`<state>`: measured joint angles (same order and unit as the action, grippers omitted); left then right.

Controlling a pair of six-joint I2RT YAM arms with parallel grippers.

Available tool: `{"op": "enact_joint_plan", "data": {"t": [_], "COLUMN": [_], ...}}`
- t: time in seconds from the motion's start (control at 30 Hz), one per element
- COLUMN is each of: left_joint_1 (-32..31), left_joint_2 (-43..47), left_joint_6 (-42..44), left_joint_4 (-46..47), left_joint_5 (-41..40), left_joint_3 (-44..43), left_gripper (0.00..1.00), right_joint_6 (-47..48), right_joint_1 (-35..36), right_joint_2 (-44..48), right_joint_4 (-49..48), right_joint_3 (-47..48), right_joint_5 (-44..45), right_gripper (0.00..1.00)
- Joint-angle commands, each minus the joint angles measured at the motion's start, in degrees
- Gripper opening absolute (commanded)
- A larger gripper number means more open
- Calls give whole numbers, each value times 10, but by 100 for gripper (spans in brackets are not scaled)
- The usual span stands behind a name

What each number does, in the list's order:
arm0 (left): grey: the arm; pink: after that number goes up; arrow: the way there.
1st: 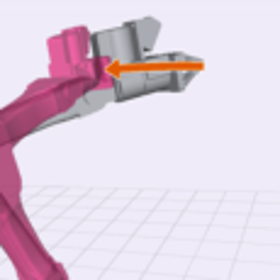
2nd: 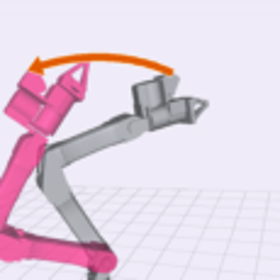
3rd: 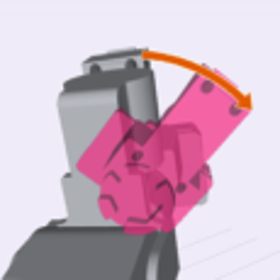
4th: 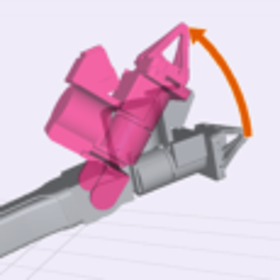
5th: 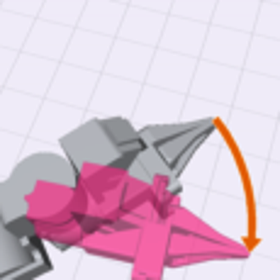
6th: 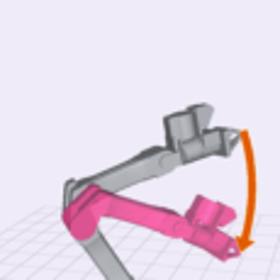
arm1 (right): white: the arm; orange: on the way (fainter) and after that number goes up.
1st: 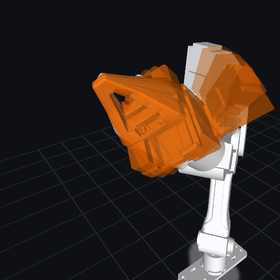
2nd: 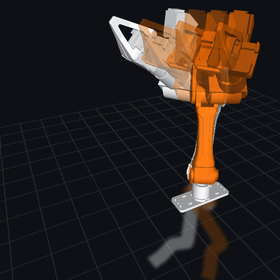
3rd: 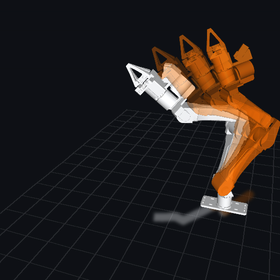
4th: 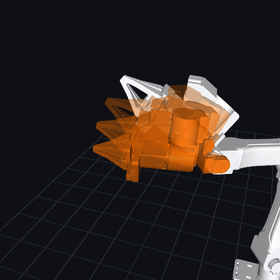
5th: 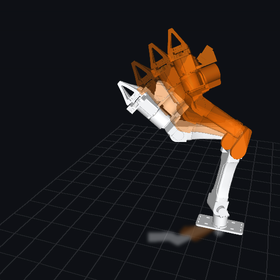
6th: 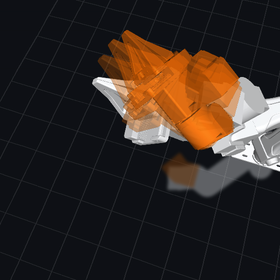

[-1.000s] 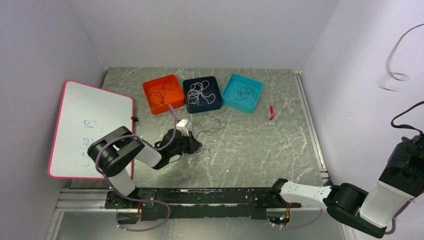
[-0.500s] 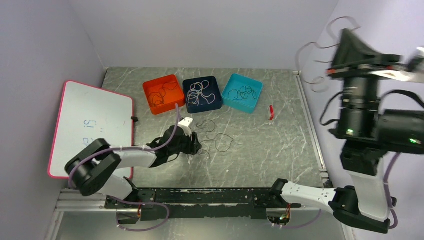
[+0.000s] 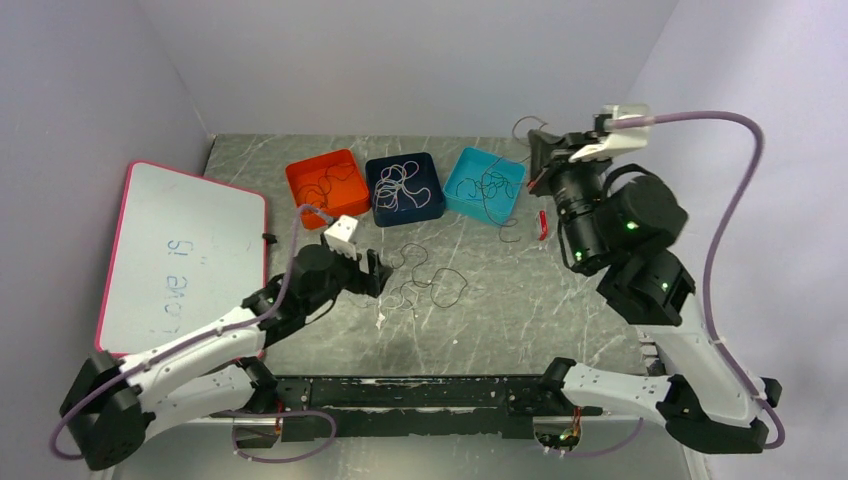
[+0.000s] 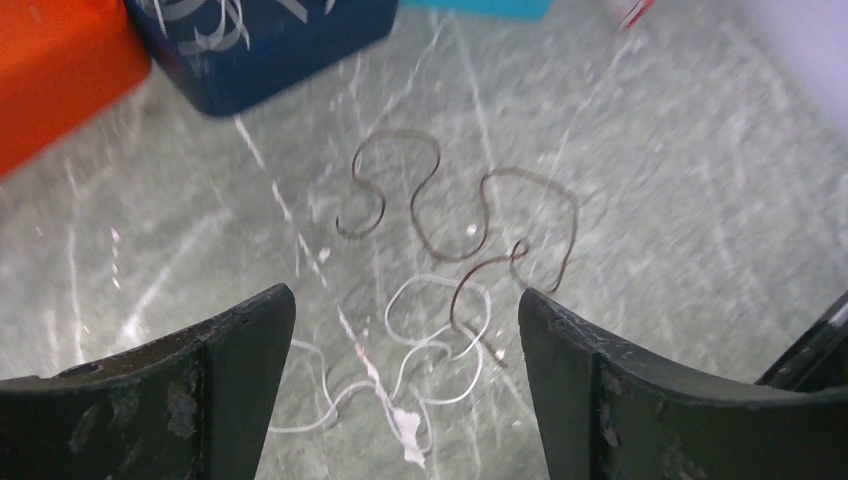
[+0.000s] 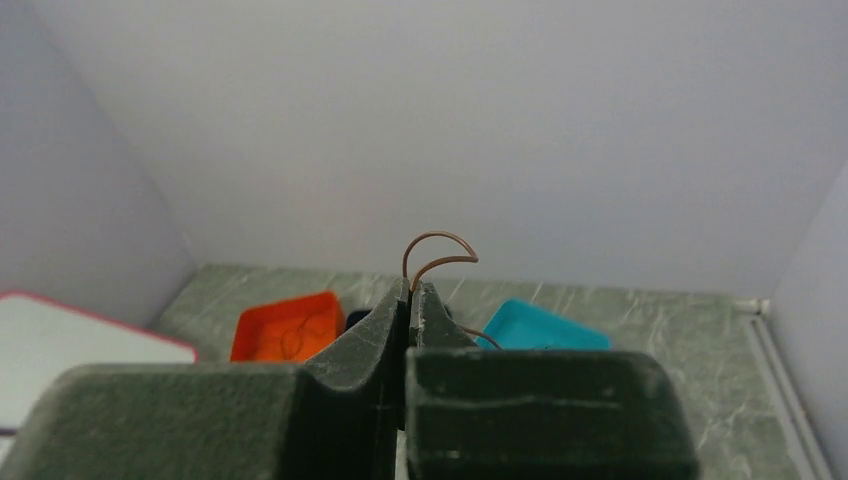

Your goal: Untangle the cables

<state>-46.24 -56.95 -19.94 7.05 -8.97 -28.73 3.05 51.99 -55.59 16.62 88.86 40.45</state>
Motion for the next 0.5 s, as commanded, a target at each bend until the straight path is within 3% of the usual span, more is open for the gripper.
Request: {"op": "enact_joint_plan", "data": {"t": [0.0,0.27,0.47], "left_joint_1": [-4,-4,-3], "left_joint_2": [68,105,111], "left_joint_6": [49,92,93], "left_joint_4": [-31,-57,-35], "left_joint_5": [-5,73,148], "left_joint_3": [-48,-151,-194], "left_gripper": [87,89,88], "right_joint_6": [-86,-89,-84], "right_joint_1": [2,1,1], "right_joint_2": [-20,-47,-57], "right_joint_4": [86,106,92], "right_joint_3": [-13,-62,-84], "right_joint_5": [-60,-234,-288], "right_gripper": [0,0,0]}}
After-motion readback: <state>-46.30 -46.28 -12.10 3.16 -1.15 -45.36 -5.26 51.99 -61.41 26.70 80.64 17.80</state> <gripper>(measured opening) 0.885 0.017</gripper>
